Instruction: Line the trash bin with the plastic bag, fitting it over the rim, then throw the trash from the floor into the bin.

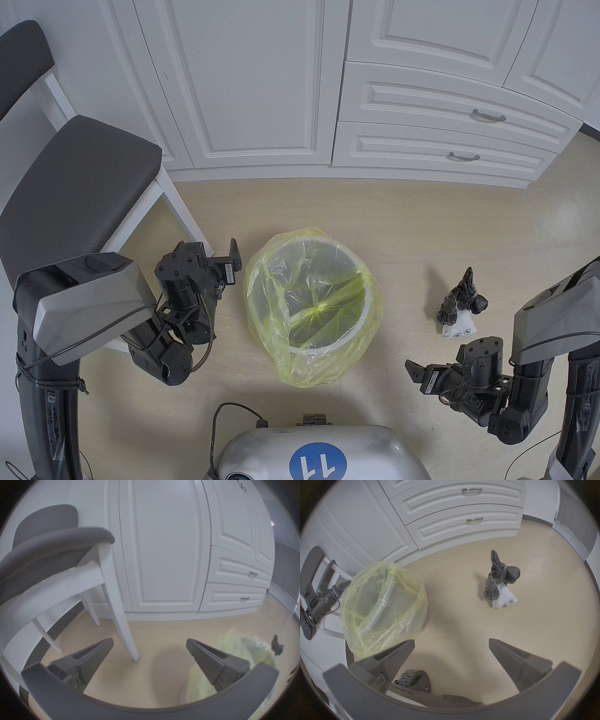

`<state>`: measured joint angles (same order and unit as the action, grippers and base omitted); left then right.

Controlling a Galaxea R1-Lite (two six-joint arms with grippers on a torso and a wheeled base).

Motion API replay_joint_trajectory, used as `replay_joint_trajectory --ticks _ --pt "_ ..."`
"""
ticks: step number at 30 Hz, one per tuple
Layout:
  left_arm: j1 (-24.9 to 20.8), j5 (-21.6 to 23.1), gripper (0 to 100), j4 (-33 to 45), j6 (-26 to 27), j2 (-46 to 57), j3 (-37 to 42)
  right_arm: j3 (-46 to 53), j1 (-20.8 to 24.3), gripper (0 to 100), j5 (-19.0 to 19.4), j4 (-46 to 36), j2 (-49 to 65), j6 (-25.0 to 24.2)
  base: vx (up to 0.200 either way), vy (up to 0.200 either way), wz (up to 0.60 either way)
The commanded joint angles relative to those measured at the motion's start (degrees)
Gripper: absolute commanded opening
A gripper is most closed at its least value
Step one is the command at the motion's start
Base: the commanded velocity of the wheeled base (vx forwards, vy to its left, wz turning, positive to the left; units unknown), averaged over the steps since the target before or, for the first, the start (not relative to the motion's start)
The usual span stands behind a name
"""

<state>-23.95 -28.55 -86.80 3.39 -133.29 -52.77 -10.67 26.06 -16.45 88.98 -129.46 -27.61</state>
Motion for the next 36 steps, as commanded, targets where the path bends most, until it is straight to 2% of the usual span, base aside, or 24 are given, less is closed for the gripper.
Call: replay_joint_trajectory --ticks 1,6,11,16,24,36 --pt "-1.71 0.07 100 -0.3 -0.05 4.71 1.27 -0.5 0.04 100 0.01 1.02 -2.55 -0.25 0.0 0.0 0.0" --pt "-4.43 0.43 100 -0.83 -1.46 9.19 2.32 -0.58 0.04 100 0.19 1.02 -2.9 -0.43 0.0 0.0 0.0" --pt "-8.13 0.69 100 4.27 -7.26 12.62 3.82 -0.85 0.04 100 0.19 1.02 -3.87 -0.69 0.0 0.0 0.0" --pt "-12.08 1.3 100 11.56 -15.52 12.88 3.2 -0.85 0.13 100 0.19 1.02 -4.22 -0.69 0.0 0.0 0.0" --pt "-12.08 1.92 100 21.23 -22.2 11.91 0.04 -1.11 0.13 100 0.19 1.02 -5.36 -0.69 0.0 0.0 0.0" --pt "-11.2 3.24 100 26.33 -24.31 7.43 -1.63 -1.2 0.13 100 0.19 1.02 -5.8 -0.69 0.0 0.0 0.0"
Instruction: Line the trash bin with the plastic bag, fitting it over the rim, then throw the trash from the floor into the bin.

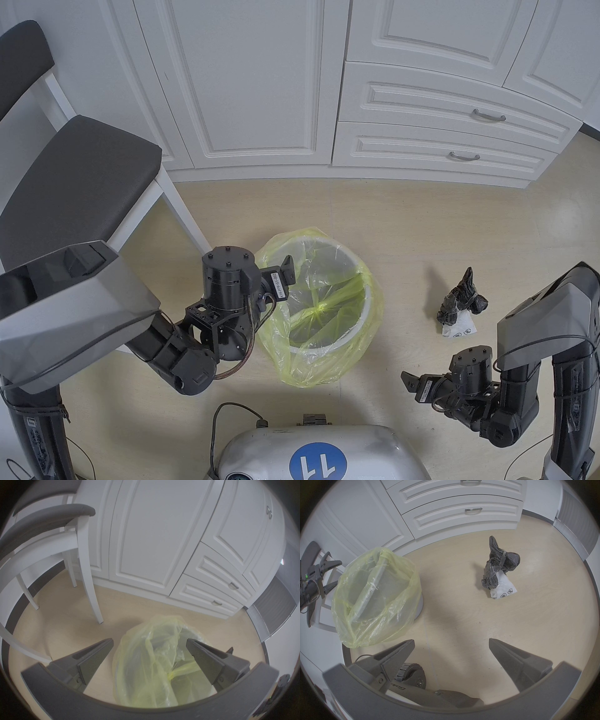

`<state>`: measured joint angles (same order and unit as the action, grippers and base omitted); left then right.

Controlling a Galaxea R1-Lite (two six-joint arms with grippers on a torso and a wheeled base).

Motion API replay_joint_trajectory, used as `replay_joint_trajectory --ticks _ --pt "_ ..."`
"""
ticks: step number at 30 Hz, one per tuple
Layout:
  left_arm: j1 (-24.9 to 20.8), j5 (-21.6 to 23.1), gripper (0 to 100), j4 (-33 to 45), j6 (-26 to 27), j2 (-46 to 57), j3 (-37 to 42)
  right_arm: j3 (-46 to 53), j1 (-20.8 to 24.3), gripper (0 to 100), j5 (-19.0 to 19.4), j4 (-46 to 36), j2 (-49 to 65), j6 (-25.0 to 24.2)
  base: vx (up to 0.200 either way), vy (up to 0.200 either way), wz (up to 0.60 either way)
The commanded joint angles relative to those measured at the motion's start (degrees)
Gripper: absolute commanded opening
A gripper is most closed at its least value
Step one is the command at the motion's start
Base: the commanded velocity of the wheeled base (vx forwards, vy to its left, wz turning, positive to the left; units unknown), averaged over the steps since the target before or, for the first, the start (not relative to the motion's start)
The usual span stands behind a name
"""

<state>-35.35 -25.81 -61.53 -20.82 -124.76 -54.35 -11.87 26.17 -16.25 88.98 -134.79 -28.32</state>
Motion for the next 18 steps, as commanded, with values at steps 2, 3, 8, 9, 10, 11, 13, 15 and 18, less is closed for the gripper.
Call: replay_joint_trajectory --ticks 2,3,8,9,10,11,13,15,18 --pt "0.55 0.49 100 2.73 -0.1 -1.1 -0.15 -0.08 0.02 100 -0.01 1.02 -0.56 0.02 0.0 0.0 0.0" --pt "0.72 0.49 100 3.69 -0.1 -1.01 -0.15 0.01 0.02 100 -0.01 1.02 -0.56 0.02 0.0 0.0 0.0" --pt "0.81 0.76 100 7.47 -0.1 -0.57 0.29 0.01 0.02 100 -0.1 1.02 -0.56 0.11 0.0 0.0 0.0" --pt "0.81 1.02 100 7.65 -0.1 -0.57 0.47 0.01 -0.07 100 -0.01 1.02 -0.56 0.11 0.0 0.0 0.0" --pt "0.81 1.29 100 7.91 -0.1 -0.49 0.64 0.01 -0.07 100 -0.1 1.02 -0.56 0.11 0.0 0.0 0.0" --pt "0.81 1.29 100 7.91 -0.1 -0.49 0.64 0.01 -0.07 100 -0.01 1.02 -0.56 0.11 0.0 0.0 0.0" --pt "1.08 1.99 100 9.76 0.08 1.71 2.05 -0.08 -0.07 100 -0.1 1.02 -0.56 0.19 0.0 0.0 0.0" --pt "1.51 3.66 100 11.78 0.17 3.38 3.11 0.01 -0.07 100 -0.1 1.02 -0.56 0.19 0.0 0.0 0.0" --pt "2.92 9.2 100 17.4 0.78 8.48 6.36 0.01 -0.07 100 -0.1 1.02 -0.56 0.28 0.0 0.0 0.0"
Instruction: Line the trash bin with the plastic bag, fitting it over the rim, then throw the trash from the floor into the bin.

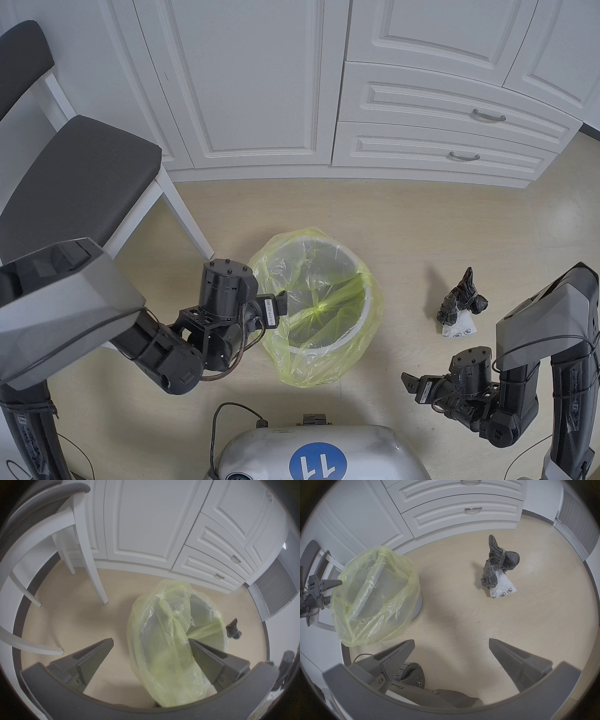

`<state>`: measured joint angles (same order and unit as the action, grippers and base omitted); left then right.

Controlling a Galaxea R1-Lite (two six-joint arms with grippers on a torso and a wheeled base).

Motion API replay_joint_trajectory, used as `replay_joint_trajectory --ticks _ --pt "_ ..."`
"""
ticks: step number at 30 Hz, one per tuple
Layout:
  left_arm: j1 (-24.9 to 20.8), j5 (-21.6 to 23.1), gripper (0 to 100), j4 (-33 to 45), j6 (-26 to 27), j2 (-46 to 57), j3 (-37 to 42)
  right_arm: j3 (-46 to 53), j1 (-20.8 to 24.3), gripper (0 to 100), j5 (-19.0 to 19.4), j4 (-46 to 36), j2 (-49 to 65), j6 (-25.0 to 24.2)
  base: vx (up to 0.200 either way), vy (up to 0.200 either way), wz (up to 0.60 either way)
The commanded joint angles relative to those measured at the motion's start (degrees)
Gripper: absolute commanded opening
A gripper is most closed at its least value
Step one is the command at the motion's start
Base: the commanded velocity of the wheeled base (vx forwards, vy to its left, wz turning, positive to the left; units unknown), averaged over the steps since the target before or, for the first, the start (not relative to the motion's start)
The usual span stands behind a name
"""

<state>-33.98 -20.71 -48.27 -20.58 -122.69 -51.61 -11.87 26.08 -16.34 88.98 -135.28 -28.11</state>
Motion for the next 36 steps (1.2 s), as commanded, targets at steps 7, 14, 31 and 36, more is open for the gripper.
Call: replay_joint_trajectory --ticks 7,14,31,36 --pt "4.18 9.64 100 8.81 4.67 9.83 7.67 0.01 0.03 100 -0.1 1.02 -0.07 0.16 0.0 0.0 0.0" --pt "6.73 11.31 100 9.51 6.25 7.99 8.11 0.01 0.03 100 -0.28 1.02 -0.78 0.25 0.0 0.0 0.0" --pt "13.67 11.57 100 10.83 9.86 1.48 6.26 -0.08 -0.06 100 -0.36 1.02 -1.04 0.34 0.0 0.0 0.0" --pt "14.73 11.92 100 8.11 9.59 -1.94 4.15 -0.08 -0.06 100 -0.36 1.02 -0.95 0.43 0.0 0.0 0.0"
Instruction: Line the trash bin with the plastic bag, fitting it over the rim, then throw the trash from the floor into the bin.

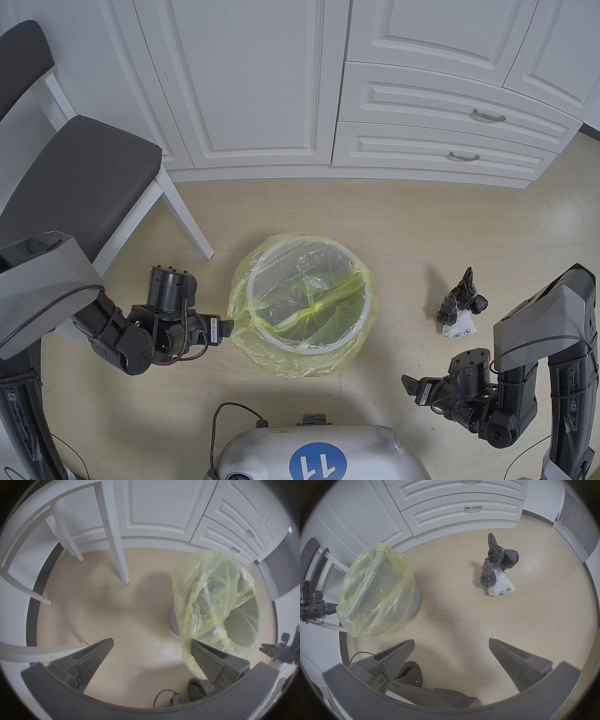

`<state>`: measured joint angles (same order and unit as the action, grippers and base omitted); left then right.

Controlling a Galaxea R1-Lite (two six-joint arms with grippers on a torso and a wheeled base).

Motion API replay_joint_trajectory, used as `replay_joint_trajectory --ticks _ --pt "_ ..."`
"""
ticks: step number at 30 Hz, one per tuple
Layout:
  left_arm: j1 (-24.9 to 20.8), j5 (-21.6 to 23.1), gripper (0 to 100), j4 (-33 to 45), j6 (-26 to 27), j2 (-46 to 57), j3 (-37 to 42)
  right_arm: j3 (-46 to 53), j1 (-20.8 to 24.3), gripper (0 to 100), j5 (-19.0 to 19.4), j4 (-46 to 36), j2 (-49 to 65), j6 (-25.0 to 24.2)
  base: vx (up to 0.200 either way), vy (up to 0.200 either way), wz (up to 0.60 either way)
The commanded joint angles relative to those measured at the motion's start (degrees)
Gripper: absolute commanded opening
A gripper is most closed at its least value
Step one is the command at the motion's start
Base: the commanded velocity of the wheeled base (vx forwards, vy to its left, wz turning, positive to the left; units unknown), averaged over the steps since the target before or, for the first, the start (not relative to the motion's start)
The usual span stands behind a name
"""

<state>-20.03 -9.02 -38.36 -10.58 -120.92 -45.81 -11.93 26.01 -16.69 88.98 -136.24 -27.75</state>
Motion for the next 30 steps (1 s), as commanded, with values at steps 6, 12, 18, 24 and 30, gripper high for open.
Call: replay_joint_trajectory --ticks 6,12,18,24,30 --pt "0.25 0.58 100 -5.67 -1.28 -6.35 -1.47 0.07 0.0 100 -0.1 1.02 0.28 0.15 0.0 0.0 0.0" --pt "-0.98 4.27 100 -5.76 -3.57 -7.31 -1.74 0.16 0.0 100 -0.19 1.02 1.68 0.41 0.0 0.0 0.0" --pt "-0.63 4.27 100 -8.39 -8.23 -7.58 -2.88 0.25 -0.35 100 -0.27 1.02 6.16 2.87 0.0 0.0 0.0" --pt "0.52 5.59 100 -7.87 -7.96 -4.33 -1.65 -1.51 -1.23 100 0.69 1.02 17.59 13.16 0.0 0.0 0.0" --pt "1.31 5.33 100 -7.95 -4.98 -0.99 0.46 -11.27 -5.36 100 6.67 1.02 15.66 22.47 0.0 0.0 0.0"
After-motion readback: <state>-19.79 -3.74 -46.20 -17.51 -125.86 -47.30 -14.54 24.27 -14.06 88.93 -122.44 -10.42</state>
